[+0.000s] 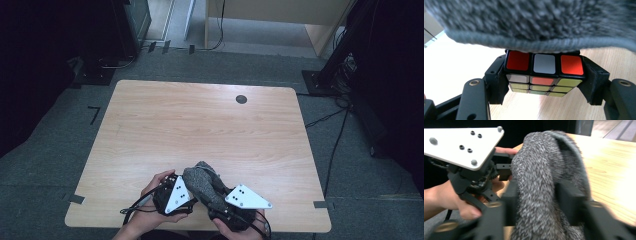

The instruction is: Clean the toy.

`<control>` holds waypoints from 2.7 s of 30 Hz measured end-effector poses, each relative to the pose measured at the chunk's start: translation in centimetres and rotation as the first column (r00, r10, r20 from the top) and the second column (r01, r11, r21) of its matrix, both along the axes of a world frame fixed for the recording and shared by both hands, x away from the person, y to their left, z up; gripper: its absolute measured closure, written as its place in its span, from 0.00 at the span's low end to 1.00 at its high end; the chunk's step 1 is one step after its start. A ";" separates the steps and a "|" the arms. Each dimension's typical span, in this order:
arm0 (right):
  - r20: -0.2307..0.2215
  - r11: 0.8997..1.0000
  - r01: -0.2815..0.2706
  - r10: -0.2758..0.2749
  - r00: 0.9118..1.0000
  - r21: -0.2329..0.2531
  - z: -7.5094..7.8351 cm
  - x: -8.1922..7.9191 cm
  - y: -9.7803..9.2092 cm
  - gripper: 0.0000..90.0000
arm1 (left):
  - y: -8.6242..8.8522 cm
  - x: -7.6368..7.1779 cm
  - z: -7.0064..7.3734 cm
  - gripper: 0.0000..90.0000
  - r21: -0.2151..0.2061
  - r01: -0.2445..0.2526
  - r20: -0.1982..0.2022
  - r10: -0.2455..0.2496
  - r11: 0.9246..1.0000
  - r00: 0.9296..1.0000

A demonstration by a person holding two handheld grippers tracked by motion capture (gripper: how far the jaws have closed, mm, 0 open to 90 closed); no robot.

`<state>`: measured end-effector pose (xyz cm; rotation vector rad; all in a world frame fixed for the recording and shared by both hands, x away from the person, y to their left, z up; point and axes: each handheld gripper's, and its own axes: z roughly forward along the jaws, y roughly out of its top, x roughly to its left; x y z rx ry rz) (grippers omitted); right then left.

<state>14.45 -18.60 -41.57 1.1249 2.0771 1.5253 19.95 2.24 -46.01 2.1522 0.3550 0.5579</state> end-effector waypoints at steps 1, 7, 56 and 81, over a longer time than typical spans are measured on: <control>0.007 1.000 0.006 -0.006 1.000 -0.009 -0.1 -0.1 -0.1 0.81 | 0.0 -0.1 0.0 0.38 -0.004 0.005 0.000 -0.005 1.000 1.000; -0.004 0.999 0.000 -0.001 1.000 -0.050 -0.2 -0.5 0.8 0.89 | -1.3 -1.7 0.1 0.38 0.033 0.039 0.101 -0.042 0.999 0.994; -0.163 0.994 0.046 -0.030 0.986 0.097 -2.7 2.4 -3.4 0.87 | 1.8 -1.1 2.1 0.38 -0.206 0.085 0.086 -0.068 0.975 0.994; -0.073 0.971 -0.056 0.075 0.995 0.231 -1.7 1.7 -3.7 0.87 | 3.0 -0.8 2.6 0.37 -0.293 0.153 0.059 -0.142 0.944 0.988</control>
